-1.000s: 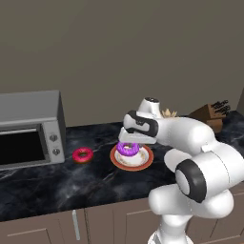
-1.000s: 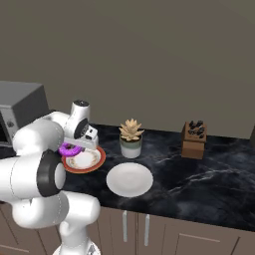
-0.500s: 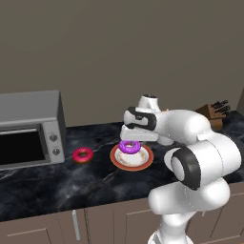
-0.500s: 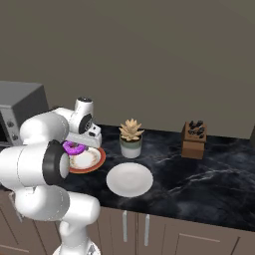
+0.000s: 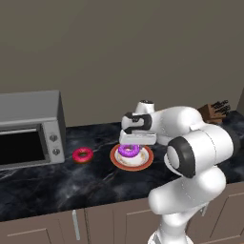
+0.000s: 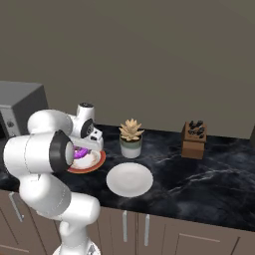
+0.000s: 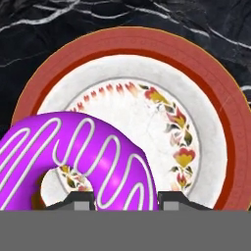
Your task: Place the pastries on the plates.
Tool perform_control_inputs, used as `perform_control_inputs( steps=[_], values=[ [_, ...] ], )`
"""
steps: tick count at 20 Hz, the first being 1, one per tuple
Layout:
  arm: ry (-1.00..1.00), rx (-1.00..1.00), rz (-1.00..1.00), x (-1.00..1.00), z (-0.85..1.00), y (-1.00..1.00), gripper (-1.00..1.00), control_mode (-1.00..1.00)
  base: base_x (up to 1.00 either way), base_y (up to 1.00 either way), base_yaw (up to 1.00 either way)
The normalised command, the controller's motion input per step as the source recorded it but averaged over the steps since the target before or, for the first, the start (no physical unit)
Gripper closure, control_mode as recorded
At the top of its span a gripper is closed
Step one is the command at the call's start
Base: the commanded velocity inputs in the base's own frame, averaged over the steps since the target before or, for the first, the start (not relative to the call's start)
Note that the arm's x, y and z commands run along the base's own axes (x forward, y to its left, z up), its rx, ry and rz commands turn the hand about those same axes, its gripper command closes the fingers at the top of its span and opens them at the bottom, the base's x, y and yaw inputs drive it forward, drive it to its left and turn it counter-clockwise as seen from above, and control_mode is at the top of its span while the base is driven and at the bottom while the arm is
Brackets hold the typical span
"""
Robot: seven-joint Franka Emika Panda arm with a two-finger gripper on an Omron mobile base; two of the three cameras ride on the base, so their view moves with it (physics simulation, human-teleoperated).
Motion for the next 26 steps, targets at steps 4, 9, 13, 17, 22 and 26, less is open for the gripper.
perform_control_inputs(
  steps=[4,9,13,17,22,26],
  values=[
    [0.00,-0.03,0.00,0.00,-0.23,0.00,1.00,-1.00,0.00,0.00,0.00],
    [0.00,-0.03,0.00,0.02,-0.15,-0.02,1.00,-1.00,0.00,0.00,0.00],
    [0.00,-0.02,0.00,0.03,0.00,-0.13,1.00,-1.00,0.00,0.00,0.00],
    [0.00,-0.01,-0.02,0.05,-0.03,-0.17,1.00,-1.00,0.00,0.00,0.00],
    [0.00,-0.01,0.00,0.05,-0.05,-0.03,1.00,-1.00,0.00,0.00,0.00],
    [0.00,0.00,0.00,0.00,-0.17,0.00,1.00,-1.00,0.00,0.00,0.00]
  ],
)
